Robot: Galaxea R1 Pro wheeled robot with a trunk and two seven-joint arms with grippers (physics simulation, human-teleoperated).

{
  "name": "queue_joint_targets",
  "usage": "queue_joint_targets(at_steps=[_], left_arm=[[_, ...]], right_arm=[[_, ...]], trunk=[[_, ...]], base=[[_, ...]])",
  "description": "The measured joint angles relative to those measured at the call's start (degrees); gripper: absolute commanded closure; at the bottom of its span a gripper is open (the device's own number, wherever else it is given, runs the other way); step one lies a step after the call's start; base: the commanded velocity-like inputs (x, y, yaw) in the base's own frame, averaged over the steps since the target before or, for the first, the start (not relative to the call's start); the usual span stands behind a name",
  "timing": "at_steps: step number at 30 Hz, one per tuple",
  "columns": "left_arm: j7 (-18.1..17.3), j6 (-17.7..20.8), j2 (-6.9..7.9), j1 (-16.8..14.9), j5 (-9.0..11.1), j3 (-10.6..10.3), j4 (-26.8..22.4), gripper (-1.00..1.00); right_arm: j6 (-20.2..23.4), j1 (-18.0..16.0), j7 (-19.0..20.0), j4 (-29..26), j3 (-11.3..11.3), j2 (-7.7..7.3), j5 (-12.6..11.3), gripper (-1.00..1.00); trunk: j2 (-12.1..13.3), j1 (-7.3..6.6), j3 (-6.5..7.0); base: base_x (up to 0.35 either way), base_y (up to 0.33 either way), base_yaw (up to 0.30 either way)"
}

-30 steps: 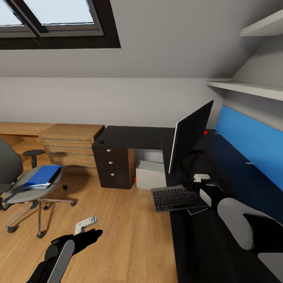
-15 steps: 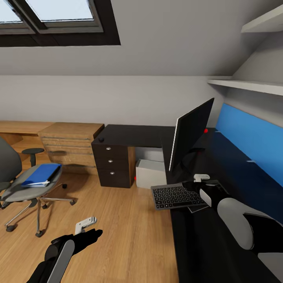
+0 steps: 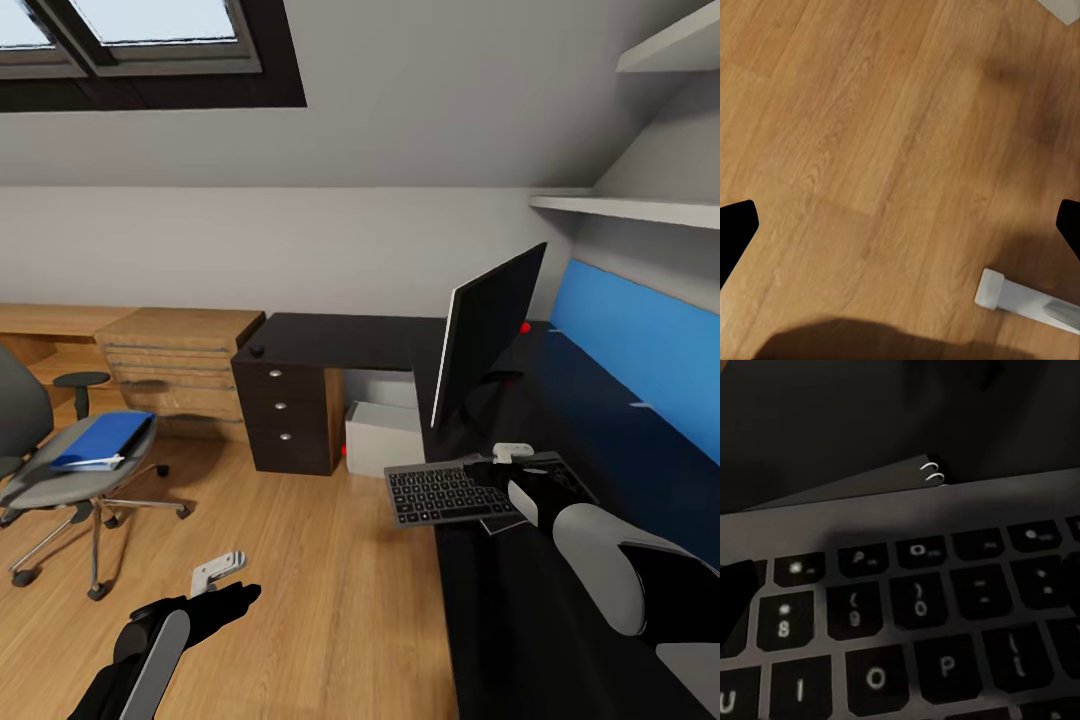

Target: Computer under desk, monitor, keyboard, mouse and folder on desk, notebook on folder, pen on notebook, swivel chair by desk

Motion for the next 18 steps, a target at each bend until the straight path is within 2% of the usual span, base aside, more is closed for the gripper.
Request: queue_joint_targets(at_steps=[16,18], left_arm=[[0.0,0.0,0.05,0.0,0.0,0.0,0.0,-1.0],[-0.1,0.0,0.07,0.0,0.0,0.0,0.0,-1.0]], right_arm=[[0.0,0.0,-0.1,-2.7,0.1,0.14,0.1,-1.0],[0.0,0.0,-0.1,-2.7,0.1,0.15,0.1,-1.0]], trunk=[[-6.4,3.51,-2.86],[-6.4,3.51,-2.87]], base=[[0.0,0.0,0.0],[0.0,0.0,0.0]])
